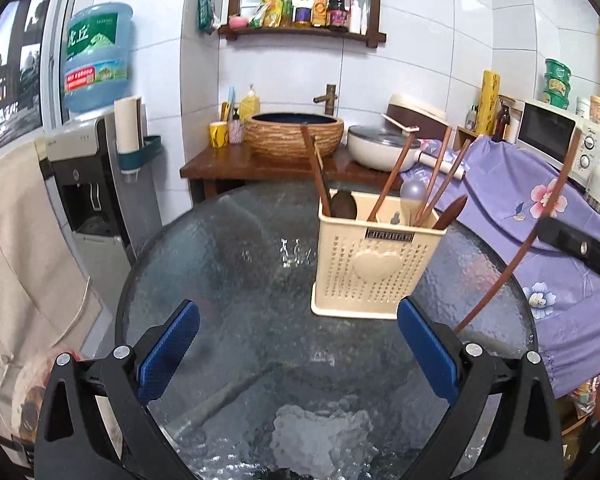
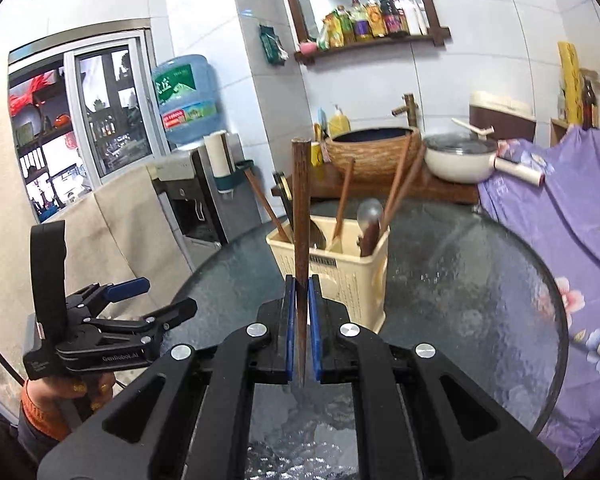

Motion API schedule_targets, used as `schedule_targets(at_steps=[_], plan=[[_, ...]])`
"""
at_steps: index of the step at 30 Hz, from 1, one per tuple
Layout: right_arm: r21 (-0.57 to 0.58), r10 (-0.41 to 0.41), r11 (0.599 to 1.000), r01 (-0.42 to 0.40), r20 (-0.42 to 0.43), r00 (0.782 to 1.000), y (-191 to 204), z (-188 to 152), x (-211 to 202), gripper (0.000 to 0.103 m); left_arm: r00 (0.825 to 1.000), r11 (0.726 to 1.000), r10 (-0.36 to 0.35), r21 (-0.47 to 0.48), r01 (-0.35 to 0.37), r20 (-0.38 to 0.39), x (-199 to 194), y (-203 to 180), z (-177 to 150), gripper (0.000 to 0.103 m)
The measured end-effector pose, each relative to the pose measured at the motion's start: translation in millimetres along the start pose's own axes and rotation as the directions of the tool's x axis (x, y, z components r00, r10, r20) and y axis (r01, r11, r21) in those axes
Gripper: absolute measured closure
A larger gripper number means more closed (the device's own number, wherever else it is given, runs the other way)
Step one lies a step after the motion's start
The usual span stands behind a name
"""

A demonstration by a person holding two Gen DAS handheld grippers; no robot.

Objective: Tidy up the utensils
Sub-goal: 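Lift the brown chopstick with the right tool and lower it into the holder, then open the right tool to release the chopstick in the holder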

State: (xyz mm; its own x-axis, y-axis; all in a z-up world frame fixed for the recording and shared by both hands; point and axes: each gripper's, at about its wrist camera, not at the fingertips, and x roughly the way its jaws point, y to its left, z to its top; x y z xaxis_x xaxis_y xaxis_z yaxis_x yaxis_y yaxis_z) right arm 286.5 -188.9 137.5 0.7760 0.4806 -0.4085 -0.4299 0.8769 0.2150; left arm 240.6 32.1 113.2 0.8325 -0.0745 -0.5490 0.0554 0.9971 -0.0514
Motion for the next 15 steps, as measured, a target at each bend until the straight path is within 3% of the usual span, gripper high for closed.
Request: schedule_targets(at_steps=[3, 9, 13, 15], plan=[[-0.016, 0.013, 1.0, -0.012, 0.016, 1.0, 4.1, 21.6, -4.7, 0.096, 1.0, 1.0, -0.011, 0.006, 0.011, 0.016, -5.5, -2.4, 4.7, 0.006], [-0.071, -0.03, 0.997, 0.039, 0.127, 0.991, 9.6, 85.5, -13.0, 0.096, 1.0, 1.0, -0.024, 0.003, 0.024, 0.015, -8.8, -8.0, -0.5, 0.006], [-0.078, -0.076, 0.993, 0.093, 0.197, 0.977, 9.1, 120.8, -4.9, 0.096, 1.0, 1.0, -0.012, 0.005, 0.012, 0.017, -9.9, -10.8, -4.4, 0.006], [-0.066, -0.083, 0.993, 0.097, 0.193, 0.978, 6.5, 130.8, 9.7, 0.096, 1.0, 1.0, -0.021, 0.0, 0.021, 0.008, -7.9, -11.0, -6.7, 0.006]])
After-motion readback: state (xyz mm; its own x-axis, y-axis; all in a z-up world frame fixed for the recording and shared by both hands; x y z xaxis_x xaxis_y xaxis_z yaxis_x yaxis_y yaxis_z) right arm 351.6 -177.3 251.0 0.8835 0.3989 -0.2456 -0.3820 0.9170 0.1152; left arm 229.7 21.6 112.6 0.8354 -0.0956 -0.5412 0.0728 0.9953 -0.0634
